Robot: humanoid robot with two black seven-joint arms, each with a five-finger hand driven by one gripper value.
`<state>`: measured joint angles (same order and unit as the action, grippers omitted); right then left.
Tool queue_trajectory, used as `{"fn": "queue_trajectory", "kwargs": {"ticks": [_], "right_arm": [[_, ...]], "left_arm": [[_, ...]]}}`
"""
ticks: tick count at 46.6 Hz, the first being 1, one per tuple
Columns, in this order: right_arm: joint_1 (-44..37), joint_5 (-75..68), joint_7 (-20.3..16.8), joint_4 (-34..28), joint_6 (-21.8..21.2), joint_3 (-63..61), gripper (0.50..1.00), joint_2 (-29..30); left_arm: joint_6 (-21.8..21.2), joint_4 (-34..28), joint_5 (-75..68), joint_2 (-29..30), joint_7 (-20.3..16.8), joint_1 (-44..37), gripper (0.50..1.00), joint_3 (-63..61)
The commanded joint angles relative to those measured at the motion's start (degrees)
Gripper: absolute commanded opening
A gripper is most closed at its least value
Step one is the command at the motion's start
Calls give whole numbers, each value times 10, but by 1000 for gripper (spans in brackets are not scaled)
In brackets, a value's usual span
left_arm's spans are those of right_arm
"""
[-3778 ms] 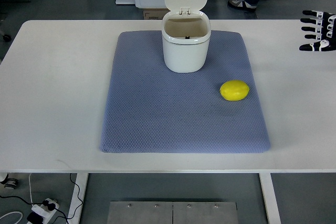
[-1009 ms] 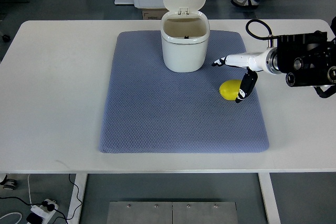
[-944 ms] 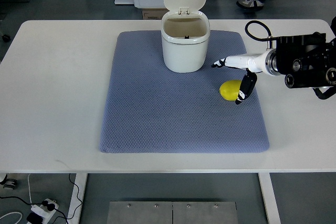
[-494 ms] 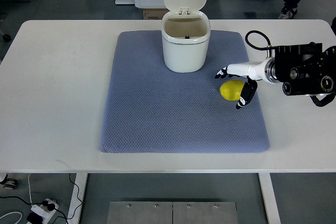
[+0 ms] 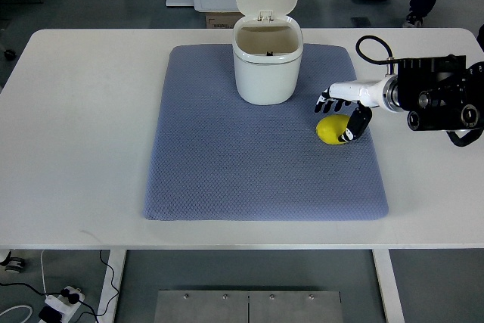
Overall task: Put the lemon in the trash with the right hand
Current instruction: 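Close the right hand fingers around the yellow lemon, then lift the lemon and carry it above the white bin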
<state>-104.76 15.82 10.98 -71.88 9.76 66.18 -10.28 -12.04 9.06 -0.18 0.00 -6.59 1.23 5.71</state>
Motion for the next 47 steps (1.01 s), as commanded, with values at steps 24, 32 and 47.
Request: {"fn": "queue_trajectory", "kwargs": {"ticks": [24,32,47], "right_arm": [[5,0,-6,0,0,0,719,4],[6,0,-6,0,0,1,680,5],[10,0,-6,0,0,12,500,9]], "left_arm": [[0,1,0,0,0,0,1000,0],[0,0,0,0,0,0,1000,0],[0,0,0,0,0,0,1000,0]]}}
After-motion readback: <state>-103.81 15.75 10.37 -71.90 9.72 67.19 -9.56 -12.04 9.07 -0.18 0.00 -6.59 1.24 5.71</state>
